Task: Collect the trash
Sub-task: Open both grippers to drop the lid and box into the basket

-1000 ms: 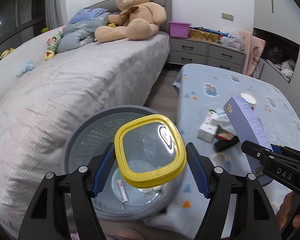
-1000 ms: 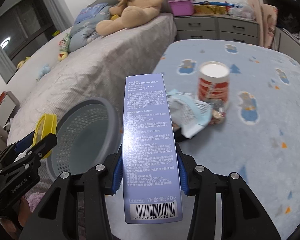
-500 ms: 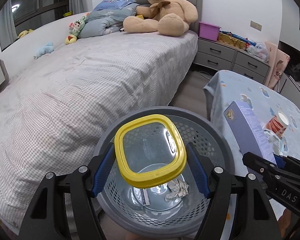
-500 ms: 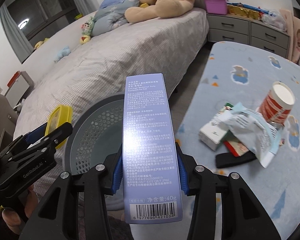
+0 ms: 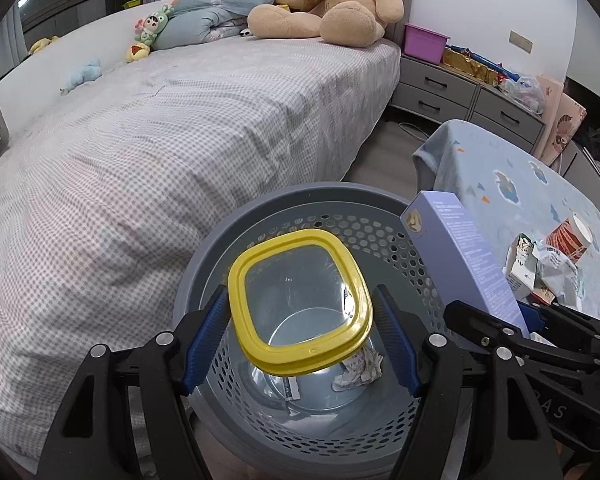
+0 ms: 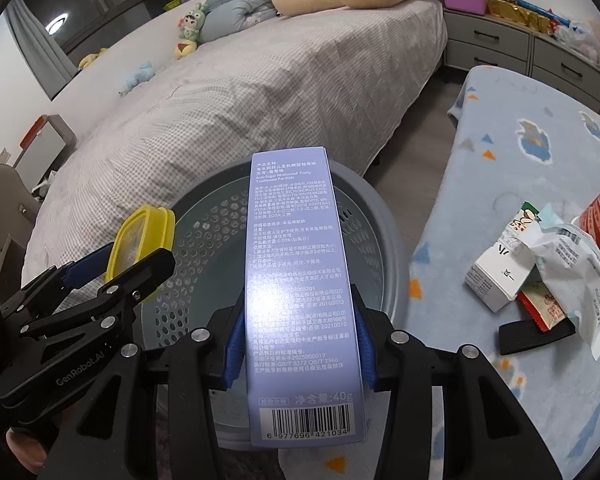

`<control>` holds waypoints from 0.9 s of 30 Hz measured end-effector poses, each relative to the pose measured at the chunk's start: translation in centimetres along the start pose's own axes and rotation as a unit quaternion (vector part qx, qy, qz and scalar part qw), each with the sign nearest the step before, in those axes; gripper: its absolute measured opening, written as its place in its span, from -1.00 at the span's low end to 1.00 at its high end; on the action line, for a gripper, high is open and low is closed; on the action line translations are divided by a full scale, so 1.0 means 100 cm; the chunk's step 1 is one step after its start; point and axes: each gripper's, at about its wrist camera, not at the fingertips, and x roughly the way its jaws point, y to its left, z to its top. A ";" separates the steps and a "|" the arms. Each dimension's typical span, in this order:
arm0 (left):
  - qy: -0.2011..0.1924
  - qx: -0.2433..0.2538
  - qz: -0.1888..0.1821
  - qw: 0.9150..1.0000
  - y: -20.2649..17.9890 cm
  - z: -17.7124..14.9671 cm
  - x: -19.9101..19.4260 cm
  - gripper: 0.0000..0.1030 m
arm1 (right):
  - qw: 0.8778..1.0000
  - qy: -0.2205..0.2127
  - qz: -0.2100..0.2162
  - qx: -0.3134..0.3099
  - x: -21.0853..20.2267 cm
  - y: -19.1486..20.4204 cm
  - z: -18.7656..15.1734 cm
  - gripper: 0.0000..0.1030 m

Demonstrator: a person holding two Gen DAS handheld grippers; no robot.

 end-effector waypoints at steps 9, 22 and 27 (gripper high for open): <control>-0.007 -0.009 0.019 1.000 0.006 0.000 -0.004 0.36 | 1.000 -0.014 0.002 -0.005 -0.006 0.003 0.005 0.13; -0.003 -0.018 0.019 1.000 0.009 0.000 -0.004 0.44 | 1.000 -0.016 -0.006 -0.004 -0.008 0.003 0.003 0.13; -0.003 -0.021 0.018 1.000 0.009 0.000 -0.005 0.44 | 1.000 -0.017 -0.007 -0.004 -0.008 0.003 0.002 0.13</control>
